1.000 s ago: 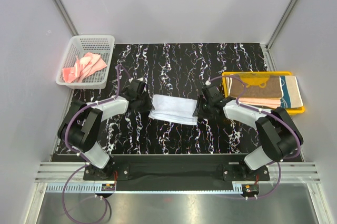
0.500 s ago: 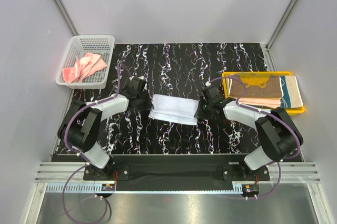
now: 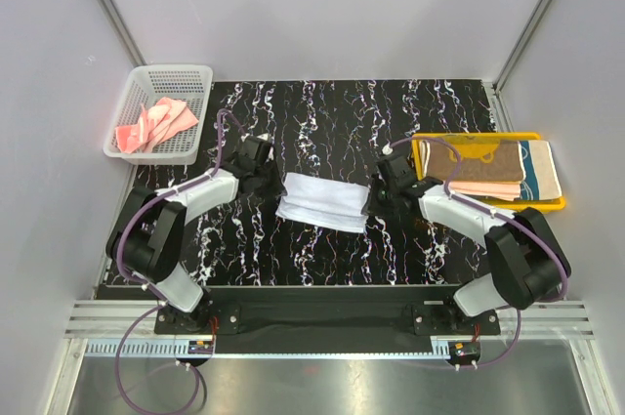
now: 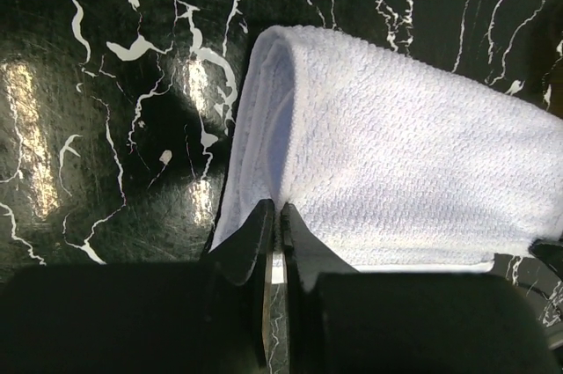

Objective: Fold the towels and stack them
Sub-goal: Fold the towel

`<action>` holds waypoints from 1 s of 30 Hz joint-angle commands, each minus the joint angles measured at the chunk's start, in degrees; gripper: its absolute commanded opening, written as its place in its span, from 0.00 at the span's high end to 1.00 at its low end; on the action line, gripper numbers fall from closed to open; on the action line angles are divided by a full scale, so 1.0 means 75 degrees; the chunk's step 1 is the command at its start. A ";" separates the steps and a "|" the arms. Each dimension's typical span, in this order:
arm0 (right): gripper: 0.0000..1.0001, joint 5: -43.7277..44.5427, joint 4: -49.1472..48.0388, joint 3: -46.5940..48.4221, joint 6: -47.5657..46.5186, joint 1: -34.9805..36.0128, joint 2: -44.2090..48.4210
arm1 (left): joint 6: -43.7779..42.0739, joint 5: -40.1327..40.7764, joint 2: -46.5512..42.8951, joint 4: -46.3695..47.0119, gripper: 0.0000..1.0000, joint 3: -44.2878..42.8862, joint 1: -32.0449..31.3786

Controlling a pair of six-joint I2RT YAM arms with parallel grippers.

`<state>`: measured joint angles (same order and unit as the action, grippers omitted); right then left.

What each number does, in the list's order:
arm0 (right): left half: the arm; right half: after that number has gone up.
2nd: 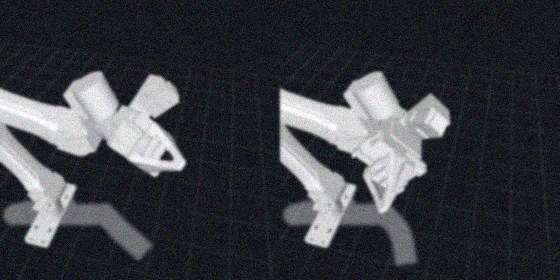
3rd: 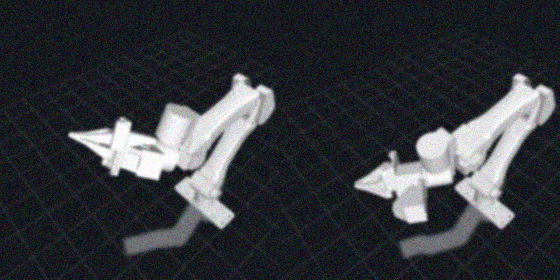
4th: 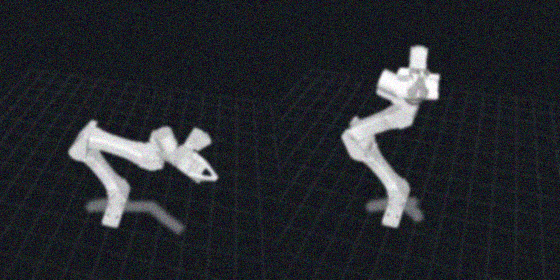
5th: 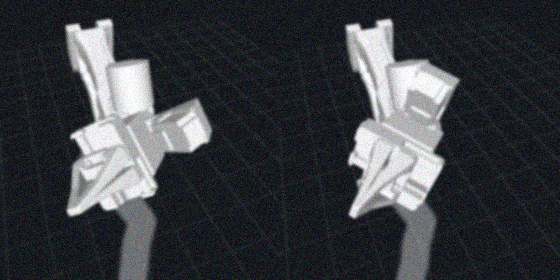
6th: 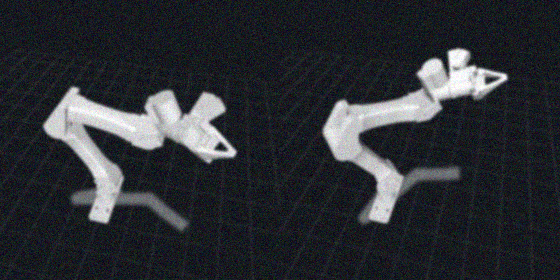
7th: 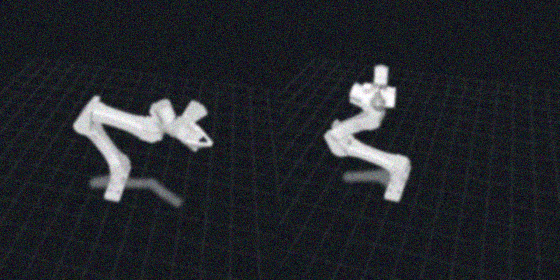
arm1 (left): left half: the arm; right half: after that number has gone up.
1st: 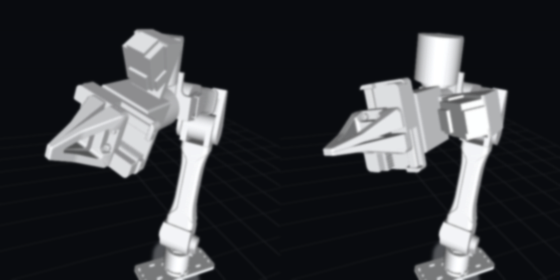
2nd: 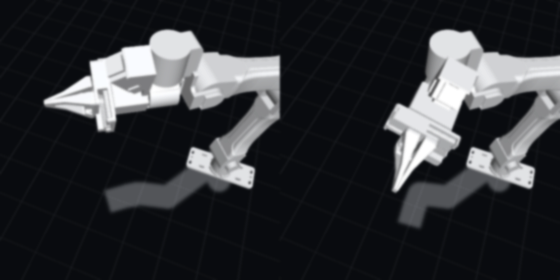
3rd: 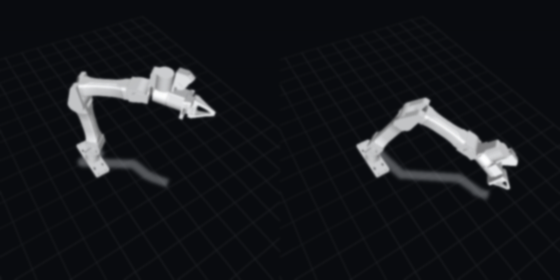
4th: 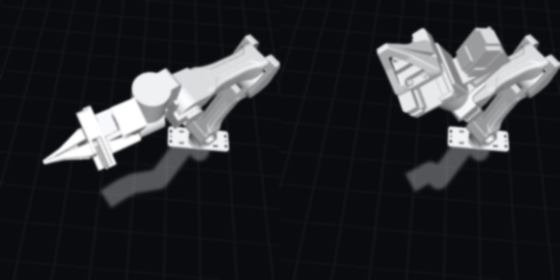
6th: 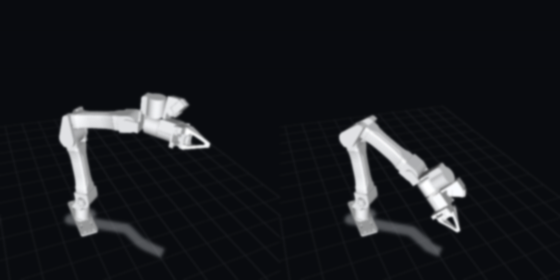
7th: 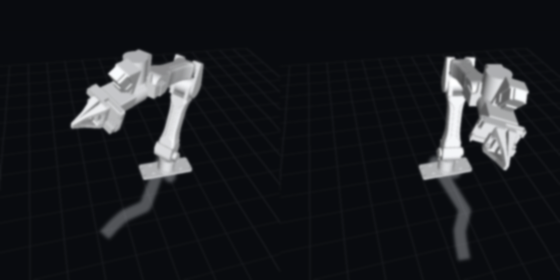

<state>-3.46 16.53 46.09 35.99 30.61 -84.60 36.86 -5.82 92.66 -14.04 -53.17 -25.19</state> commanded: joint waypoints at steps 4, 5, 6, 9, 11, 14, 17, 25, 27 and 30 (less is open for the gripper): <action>0.96 0.0228 0.0432 0.0465 -0.0146 0.0032 0.0697 | -0.0157 -0.0044 -0.0565 -0.0073 0.92 -0.0470 -0.0028; 0.96 0.0216 0.0455 0.0465 -0.0134 0.0043 0.0732 | -0.0145 -0.0044 -0.0612 -0.0108 0.93 -0.0470 -0.0040; 0.96 0.0204 0.0479 0.0465 -0.0123 0.0044 0.0791 | -0.0134 -0.0020 -0.0659 -0.0120 0.93 -0.0446 -0.0028; 0.96 0.0181 0.0596 0.0488 -0.0146 0.0043 0.0943 | -0.0134 -0.0009 -0.0847 -0.0178 0.92 -0.0435 -0.0028; 0.97 0.0122 0.0631 0.0476 -0.0134 0.0055 0.1072 | -0.0122 -0.0009 -0.0941 -0.0213 0.93 -0.0388 -0.0040; 0.97 0.0099 0.0701 0.0465 -0.0088 0.0160 0.1213 | -0.0110 -0.0032 -0.1034 -0.0202 0.93 -0.0306 -0.0040; 0.97 0.0157 0.0725 0.0441 -0.0018 0.0300 0.1295 | -0.0087 -0.0032 -0.1128 -0.0179 0.93 -0.0177 -0.0040; 0.97 0.0321 0.0573 0.0079 0.0275 0.0805 0.1249 | -0.0028 -0.0149 -0.1222 0.0020 0.92 0.0338 -0.0028; 0.97 0.0298 0.0421 -0.0120 0.0346 0.0817 0.1190 | -0.0005 -0.0172 -0.1210 0.0126 0.93 0.0596 -0.0040; 0.97 0.0286 0.0233 -0.0389 0.0416 0.0817 0.1073 | 0.0042 -0.0231 -0.1105 0.0371 0.93 0.0901 -0.0040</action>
<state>-2.46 20.60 45.06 37.63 36.34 -76.20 36.91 -6.13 85.19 -15.16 -48.27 -25.23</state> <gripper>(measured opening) 0.039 0.081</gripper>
